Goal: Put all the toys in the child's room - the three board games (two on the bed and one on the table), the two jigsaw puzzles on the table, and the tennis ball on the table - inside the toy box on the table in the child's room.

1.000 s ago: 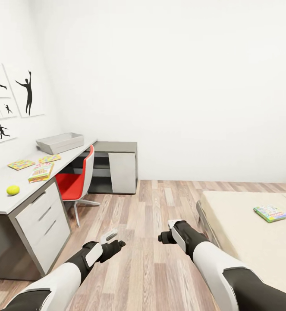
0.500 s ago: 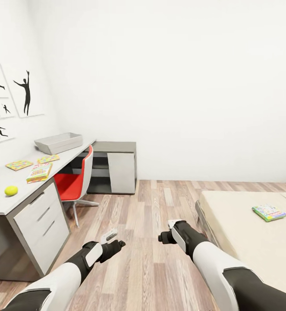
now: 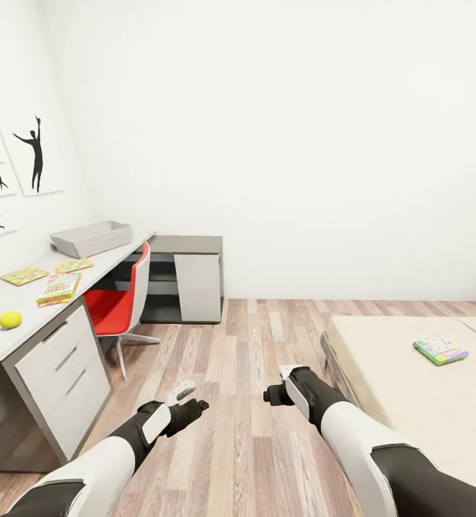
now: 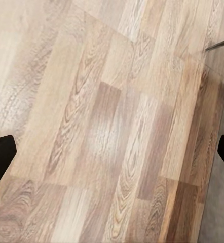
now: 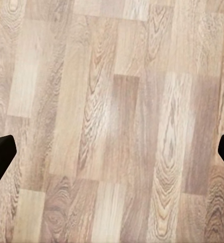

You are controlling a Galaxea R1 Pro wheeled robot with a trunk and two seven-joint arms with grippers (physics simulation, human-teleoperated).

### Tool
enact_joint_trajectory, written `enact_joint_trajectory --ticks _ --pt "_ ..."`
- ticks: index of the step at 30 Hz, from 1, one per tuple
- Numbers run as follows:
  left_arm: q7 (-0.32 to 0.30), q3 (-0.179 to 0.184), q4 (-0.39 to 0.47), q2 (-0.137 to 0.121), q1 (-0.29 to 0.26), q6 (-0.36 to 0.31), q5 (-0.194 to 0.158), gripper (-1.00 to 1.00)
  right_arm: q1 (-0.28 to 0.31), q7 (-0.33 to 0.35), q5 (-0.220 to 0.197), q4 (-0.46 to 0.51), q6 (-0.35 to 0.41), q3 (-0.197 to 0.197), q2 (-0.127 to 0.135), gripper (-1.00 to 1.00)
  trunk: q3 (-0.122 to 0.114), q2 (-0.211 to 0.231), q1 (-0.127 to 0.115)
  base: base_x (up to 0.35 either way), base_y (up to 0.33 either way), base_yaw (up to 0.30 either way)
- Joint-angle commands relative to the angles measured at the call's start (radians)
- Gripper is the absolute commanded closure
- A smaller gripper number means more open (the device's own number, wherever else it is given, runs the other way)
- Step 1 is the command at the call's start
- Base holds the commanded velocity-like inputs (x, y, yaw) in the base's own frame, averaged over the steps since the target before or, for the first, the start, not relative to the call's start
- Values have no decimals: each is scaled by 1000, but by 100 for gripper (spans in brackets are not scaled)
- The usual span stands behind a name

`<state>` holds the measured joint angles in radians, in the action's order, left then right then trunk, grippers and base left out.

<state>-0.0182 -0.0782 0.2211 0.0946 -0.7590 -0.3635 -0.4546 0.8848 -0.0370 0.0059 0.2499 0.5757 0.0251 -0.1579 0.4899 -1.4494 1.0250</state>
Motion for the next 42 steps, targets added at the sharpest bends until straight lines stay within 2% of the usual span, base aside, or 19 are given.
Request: enact_joint_trajectory --ticks 1,14,42 --pt "-2 -8 1 0 0 -6 2 -100 0 -3 0 2 6 3 0 -100 1 -1 0 0 0 -36" --pt "-3 -8 1 0 0 -5 2 -100 0 -3 0 2 7 3 0 -100 1 -1 0 -1 -1 -86" --pt "-3 -9 1 0 0 -5 2 -100 0 -3 1 2 6 3 0 -100 1 -1 0 -45 -21 -6"
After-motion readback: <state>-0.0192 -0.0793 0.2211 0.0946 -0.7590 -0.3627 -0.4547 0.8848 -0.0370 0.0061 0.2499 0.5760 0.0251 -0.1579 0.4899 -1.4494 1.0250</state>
